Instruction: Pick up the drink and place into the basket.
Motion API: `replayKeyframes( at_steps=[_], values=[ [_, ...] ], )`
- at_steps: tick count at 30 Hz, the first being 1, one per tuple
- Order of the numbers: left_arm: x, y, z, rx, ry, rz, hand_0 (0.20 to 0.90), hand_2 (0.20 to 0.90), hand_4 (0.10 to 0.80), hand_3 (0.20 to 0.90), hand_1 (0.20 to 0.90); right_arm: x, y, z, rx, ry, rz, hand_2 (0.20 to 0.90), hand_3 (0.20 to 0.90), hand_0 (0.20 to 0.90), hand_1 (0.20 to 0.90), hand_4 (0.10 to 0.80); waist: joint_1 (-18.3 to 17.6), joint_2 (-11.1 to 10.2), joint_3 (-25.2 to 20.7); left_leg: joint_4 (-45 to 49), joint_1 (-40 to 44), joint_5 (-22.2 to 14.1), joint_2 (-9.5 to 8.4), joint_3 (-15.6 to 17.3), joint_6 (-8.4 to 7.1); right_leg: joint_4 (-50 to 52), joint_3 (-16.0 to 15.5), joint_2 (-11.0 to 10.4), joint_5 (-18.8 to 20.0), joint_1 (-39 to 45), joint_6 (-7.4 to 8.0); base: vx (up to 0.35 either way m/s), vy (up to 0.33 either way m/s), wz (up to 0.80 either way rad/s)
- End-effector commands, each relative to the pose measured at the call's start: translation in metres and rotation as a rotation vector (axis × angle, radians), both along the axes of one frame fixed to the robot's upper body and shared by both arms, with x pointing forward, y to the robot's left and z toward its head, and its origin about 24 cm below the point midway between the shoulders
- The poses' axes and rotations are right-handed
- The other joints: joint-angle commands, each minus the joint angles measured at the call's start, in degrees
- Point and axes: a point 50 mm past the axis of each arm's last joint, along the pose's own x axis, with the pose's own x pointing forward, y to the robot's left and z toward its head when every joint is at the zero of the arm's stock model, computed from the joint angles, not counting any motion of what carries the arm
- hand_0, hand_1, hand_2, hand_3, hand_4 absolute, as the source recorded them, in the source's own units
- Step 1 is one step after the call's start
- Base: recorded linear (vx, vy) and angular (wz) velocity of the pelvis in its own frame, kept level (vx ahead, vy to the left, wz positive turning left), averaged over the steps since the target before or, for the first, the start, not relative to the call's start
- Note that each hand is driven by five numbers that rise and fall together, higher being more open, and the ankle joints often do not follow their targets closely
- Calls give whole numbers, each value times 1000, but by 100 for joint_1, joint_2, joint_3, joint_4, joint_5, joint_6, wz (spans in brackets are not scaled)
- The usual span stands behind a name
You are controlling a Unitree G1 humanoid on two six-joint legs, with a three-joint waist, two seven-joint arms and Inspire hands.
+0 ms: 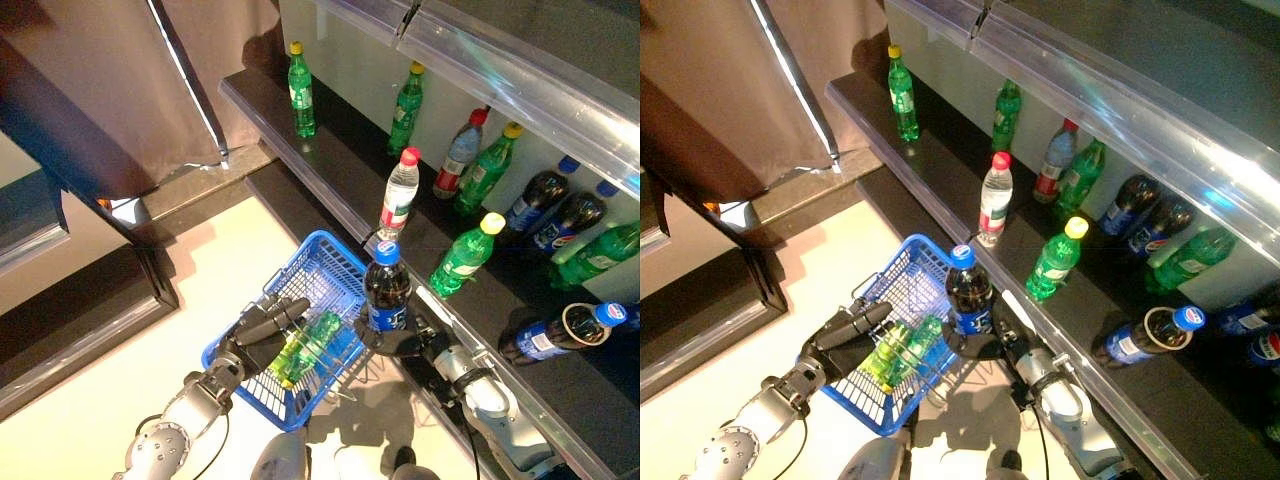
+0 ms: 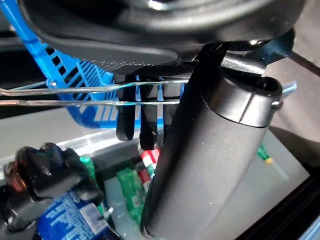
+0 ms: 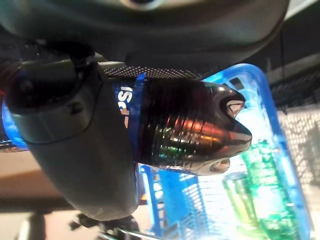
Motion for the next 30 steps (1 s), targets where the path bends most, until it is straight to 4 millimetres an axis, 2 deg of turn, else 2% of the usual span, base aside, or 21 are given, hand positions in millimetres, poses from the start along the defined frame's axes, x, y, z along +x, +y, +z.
replayKeyframes(
  at_steps=[1,5,7,12,15,19,22,26,30],
  values=[
    [8,-28,114,-297,-586,-174,300,300,100,200,300,16,27,25,-5,-166,94,300,200,300,300,100,70,91,-1206,24,820,-1004,361,158,-271,-25,-37,-4,345,-614,-146,23,-24,6],
    [10,-34,117,-298,-588,-220,300,300,100,200,300,24,22,8,-186,-110,57,300,200,300,300,100,138,82,-1217,24,814,-999,365,116,-290,-25,-75,-10,344,-594,-149,16,-18,9],
    [11,-40,118,-297,-572,-247,300,300,100,200,300,30,16,-2,-331,-79,52,300,200,300,300,100,175,66,-1226,24,809,-996,362,103,-299,-25,-100,-15,339,-580,-150,6,-12,2],
    [15,-52,118,-278,-531,-301,300,300,100,200,300,59,6,9,-660,-72,55,300,200,300,300,100,276,17,-1224,24,814,-975,364,52,-329,-25,-152,-22,359,-541,-133,12,-10,0],
    [17,-59,117,-272,-523,-325,300,300,100,200,300,73,7,15,-767,-59,74,300,200,300,300,100,334,-7,-1222,24,819,-972,369,26,-343,-25,-181,-26,356,-512,-135,38,-19,3],
    [15,-72,120,-270,-518,-368,300,300,100,200,300,87,11,13,-965,-24,140,300,200,300,300,100,444,-38,-1238,24,812,-974,374,-7,-350,-25,-242,-43,349,-482,-140,41,-10,7],
    [13,-79,122,-271,-507,-395,300,300,100,200,300,93,16,15,-1087,-28,185,300,200,300,300,100,511,-48,-1242,24,790,-968,374,-34,-351,-25,-264,-50,345,-478,-141,29,-3,13],
    [13,-95,120,-247,-470,-461,300,300,100,200,300,107,44,31,-1226,-96,249,300,200,300,300,100,624,-39,-1191,24,730,-942,355,-109,-352,-25,-295,-57,358,-488,-154,1,-5,5],
    [12,-107,118,-224,-462,-498,300,300,100,200,300,111,67,42,-1286,-138,329,300,200,300,300,100,699,-29,-1186,24,698,-925,333,-165,-352,-25,-322,-66,354,-484,-158,11,8,6]
  ],
)
